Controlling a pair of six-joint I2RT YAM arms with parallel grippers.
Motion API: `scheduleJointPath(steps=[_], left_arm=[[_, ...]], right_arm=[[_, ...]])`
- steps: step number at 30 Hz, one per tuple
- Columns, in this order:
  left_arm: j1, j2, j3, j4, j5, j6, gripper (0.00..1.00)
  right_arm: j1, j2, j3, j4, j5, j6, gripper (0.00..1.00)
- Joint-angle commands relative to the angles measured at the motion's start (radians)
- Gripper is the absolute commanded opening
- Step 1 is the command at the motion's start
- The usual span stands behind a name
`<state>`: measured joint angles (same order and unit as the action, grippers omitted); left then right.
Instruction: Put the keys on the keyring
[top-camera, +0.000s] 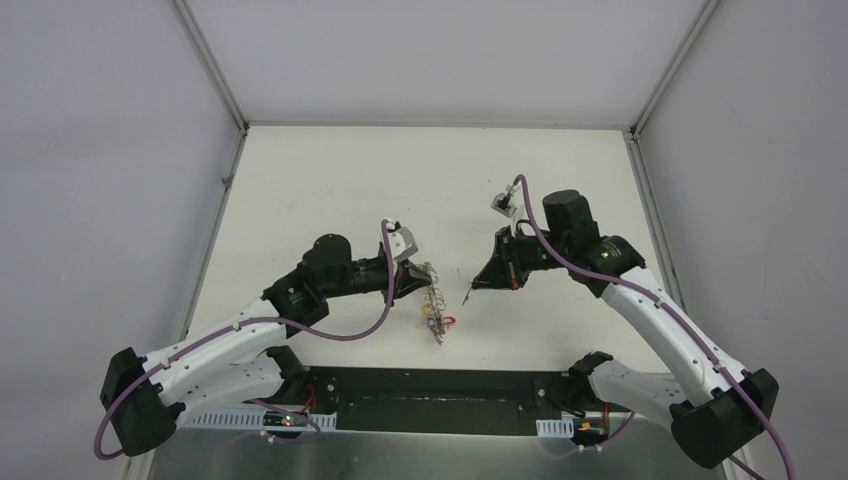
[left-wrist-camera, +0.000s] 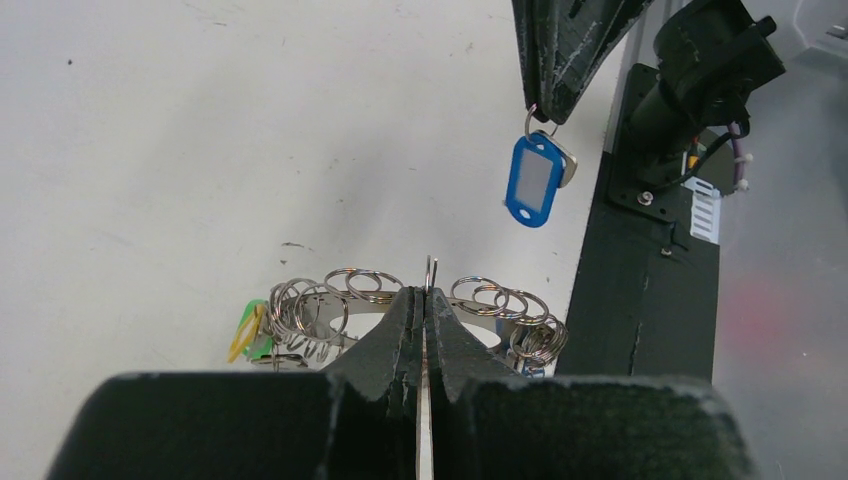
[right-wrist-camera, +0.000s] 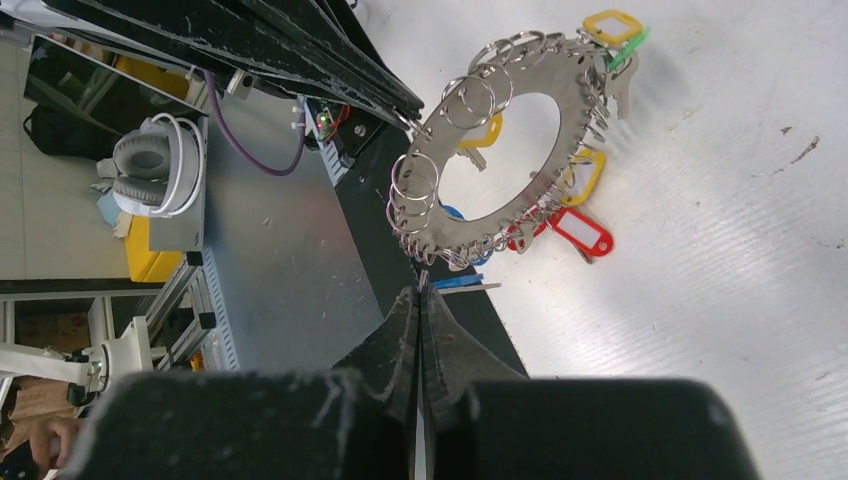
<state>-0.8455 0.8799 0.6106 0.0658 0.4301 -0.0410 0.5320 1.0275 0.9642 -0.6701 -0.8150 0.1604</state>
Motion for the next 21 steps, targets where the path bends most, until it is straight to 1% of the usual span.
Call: scheduleJointPath(steps=[1, 11, 14, 21], left_arm=[[-0.010, -0.026, 0.015, 0.054, 0.089, 0.005, 0.00], [-0.025, -0.029, 0.013, 0.055, 0.153, 0.032, 0.00], [-0.036, -0.032, 0.011, 0.056, 0.175, 0.073, 0.00], [-0.057, -0.039, 0.010, 0.055, 0.166, 0.092, 0.00]], right_arm=[[0.013, 0.000, 0.022, 0.060, -0.061, -0.013, 0.00], [0.130, 0.064, 0.078, 0.090, -0.024, -0.052, 0.00], [0.162, 0.070, 0.086, 0.121, -0.010, -0.044, 0.00], [0.208, 0.096, 0.098, 0.113, 0.025, -0.064, 0.00]])
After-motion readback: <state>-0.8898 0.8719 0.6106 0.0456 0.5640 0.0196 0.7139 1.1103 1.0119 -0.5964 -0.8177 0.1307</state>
